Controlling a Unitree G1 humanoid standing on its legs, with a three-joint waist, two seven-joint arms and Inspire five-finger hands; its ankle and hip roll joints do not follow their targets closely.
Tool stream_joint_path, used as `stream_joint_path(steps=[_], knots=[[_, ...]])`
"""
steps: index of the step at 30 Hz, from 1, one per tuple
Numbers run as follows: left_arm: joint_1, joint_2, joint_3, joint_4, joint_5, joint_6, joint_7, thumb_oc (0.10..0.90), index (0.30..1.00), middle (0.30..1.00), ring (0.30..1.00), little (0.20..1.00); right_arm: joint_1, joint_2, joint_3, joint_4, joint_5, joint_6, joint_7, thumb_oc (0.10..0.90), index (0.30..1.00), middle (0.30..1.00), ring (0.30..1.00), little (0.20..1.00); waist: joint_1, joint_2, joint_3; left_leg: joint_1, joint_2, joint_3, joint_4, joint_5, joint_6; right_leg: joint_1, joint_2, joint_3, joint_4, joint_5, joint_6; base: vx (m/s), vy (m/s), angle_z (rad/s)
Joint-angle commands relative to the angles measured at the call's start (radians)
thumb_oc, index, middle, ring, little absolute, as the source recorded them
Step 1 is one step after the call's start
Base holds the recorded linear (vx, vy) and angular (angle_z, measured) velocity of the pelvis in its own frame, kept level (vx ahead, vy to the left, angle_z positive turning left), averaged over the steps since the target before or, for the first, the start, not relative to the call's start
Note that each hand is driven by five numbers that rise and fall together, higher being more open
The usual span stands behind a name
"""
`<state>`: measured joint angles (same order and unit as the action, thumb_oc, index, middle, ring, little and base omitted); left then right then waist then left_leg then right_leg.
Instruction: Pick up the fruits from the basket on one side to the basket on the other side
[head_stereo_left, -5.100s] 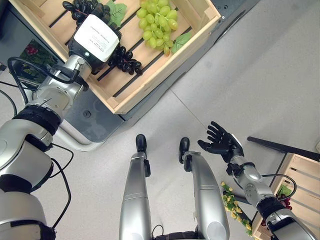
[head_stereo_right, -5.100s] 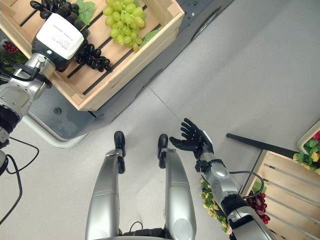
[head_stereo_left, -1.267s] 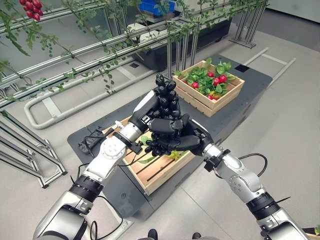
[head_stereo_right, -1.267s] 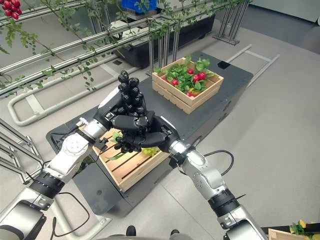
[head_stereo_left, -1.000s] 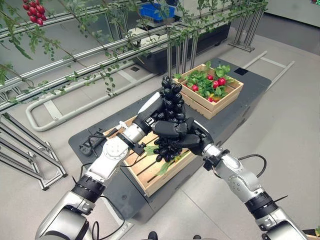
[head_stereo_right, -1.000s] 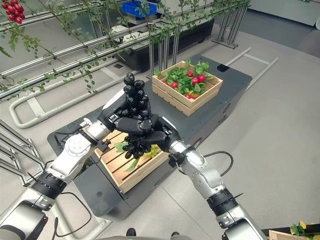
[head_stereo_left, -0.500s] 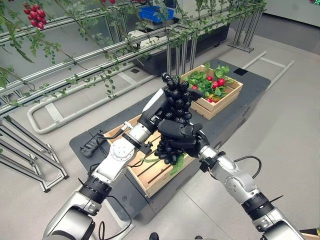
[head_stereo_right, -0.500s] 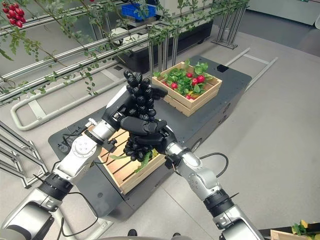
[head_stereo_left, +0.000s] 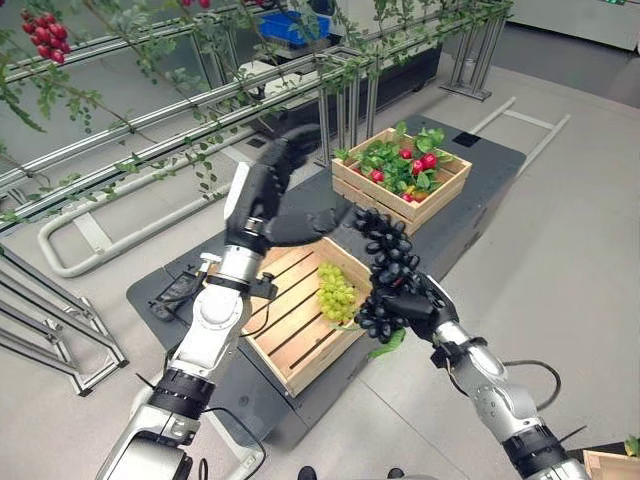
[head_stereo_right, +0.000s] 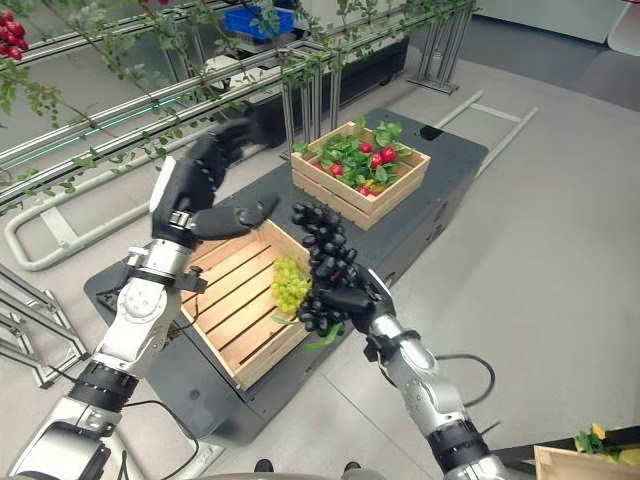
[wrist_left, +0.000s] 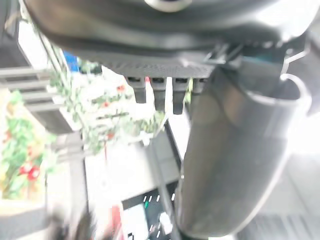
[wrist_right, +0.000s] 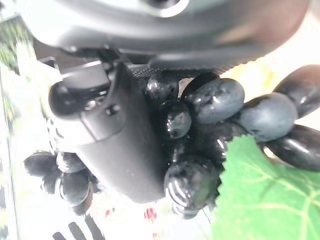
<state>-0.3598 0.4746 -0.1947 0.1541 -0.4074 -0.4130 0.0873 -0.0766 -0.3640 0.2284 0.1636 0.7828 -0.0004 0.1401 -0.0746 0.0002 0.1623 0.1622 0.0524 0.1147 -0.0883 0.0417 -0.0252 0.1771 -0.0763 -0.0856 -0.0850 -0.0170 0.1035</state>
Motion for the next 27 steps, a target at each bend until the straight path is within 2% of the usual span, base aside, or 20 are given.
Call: stream_joint_path(steps=[1, 12, 17, 18, 22, 25, 26, 27], knots=[[-0.061, -0.026, 0.034, 0.071, 0.003, -0.122, 0.003, 0.800, 0.900, 0.900, 0.900, 0.900, -0.064, 0.026, -0.115, -0.062, -0.013, -0.213, 0.010, 0.400, 0.300, 0.300, 0.300, 0.300, -0.025, -0.002, -0.107, 0.007, 0.013, 0.007, 0.001, -0.067, -0.014, -0.052, -0.022, 0.019, -0.002, 0.068, -0.003, 0.00, -0.014, -0.05], [-0.008, -0.060, 0.037, 0.113, -0.018, -0.113, -0.042, 0.800, 0.900, 0.900, 0.900, 0.900, 0.004, 0.030, -0.212, -0.049, -0.025, -0.255, -0.017, 0.400, 0.300, 0.300, 0.300, 0.300, -0.064, 0.001, -0.100, 0.020, 0.025, 0.043, 0.001, -0.074, -0.015, -0.064, -0.013, 0.053, -0.002, 0.074, 0.000, 0.01, -0.037, -0.08], [0.104, -0.126, 0.027, 0.122, -0.112, -0.069, -0.120, 0.800, 0.900, 0.900, 0.900, 0.900, 0.061, 0.068, -0.242, -0.040, -0.031, -0.245, -0.017, 0.400, 0.300, 0.300, 0.300, 0.300, -0.078, -0.001, -0.095, 0.024, 0.035, 0.058, 0.001, -0.073, -0.015, -0.073, 0.000, 0.075, -0.002, 0.078, -0.006, 0.00, -0.086, -0.18], [0.150, -0.158, 0.024, 0.140, -0.131, -0.061, -0.130, 0.800, 0.900, 0.900, 0.900, 0.900, 0.082, 0.079, -0.248, -0.025, -0.027, -0.257, -0.015, 0.400, 0.300, 0.300, 0.300, 0.300, -0.080, -0.007, -0.090, 0.026, 0.039, 0.063, 0.001, -0.072, -0.013, -0.075, 0.006, 0.082, -0.002, 0.079, -0.010, -0.01, -0.107, -0.12], [0.185, -0.191, 0.010, 0.197, -0.140, -0.057, -0.119, 0.800, 0.900, 0.900, 0.900, 0.900, 0.091, 0.080, -0.256, -0.007, 0.007, -0.270, -0.019, 0.400, 0.300, 0.300, 0.300, 0.300, -0.089, -0.020, -0.081, 0.038, 0.037, 0.075, 0.007, -0.074, -0.009, -0.078, 0.032, 0.120, -0.002, 0.080, -0.023, -0.03, -0.085, -0.14], [0.201, -0.200, 0.013, 0.221, -0.146, -0.063, -0.098, 0.800, 0.900, 0.900, 0.900, 0.900, 0.088, 0.076, -0.259, 0.010, 0.034, -0.270, -0.006, 0.400, 0.300, 0.300, 0.300, 0.300, -0.086, -0.034, -0.077, 0.024, 0.012, 0.065, 0.076, -0.105, -0.007, -0.082, 0.035, 0.140, -0.002, 0.087, -0.030, -0.02, -0.015, -0.23], [0.239, -0.206, 0.029, 0.213, -0.138, -0.093, -0.048, 0.800, 0.900, 0.900, 0.900, 0.900, 0.081, 0.071, -0.248, 0.016, 0.049, -0.245, 0.021, 0.400, 0.300, 0.300, 0.300, 0.300, -0.053, -0.048, -0.066, -0.046, -0.054, -0.066, 0.202, -0.146, 0.005, -0.085, 0.036, 0.187, -0.002, 0.103, -0.038, -0.04, 0.047, -0.53], [0.259, -0.205, 0.039, 0.201, -0.134, -0.113, -0.018, 0.800, 0.900, 0.900, 0.900, 0.900, 0.065, 0.063, -0.230, 0.027, 0.066, -0.238, 0.036, 0.400, 0.300, 0.300, 0.300, 0.300, -0.019, -0.046, -0.062, -0.072, -0.104, -0.200, 0.177, -0.135, 0.024, -0.095, 0.047, 0.225, -0.002, 0.117, -0.040, -0.10, 0.086, -0.89]])
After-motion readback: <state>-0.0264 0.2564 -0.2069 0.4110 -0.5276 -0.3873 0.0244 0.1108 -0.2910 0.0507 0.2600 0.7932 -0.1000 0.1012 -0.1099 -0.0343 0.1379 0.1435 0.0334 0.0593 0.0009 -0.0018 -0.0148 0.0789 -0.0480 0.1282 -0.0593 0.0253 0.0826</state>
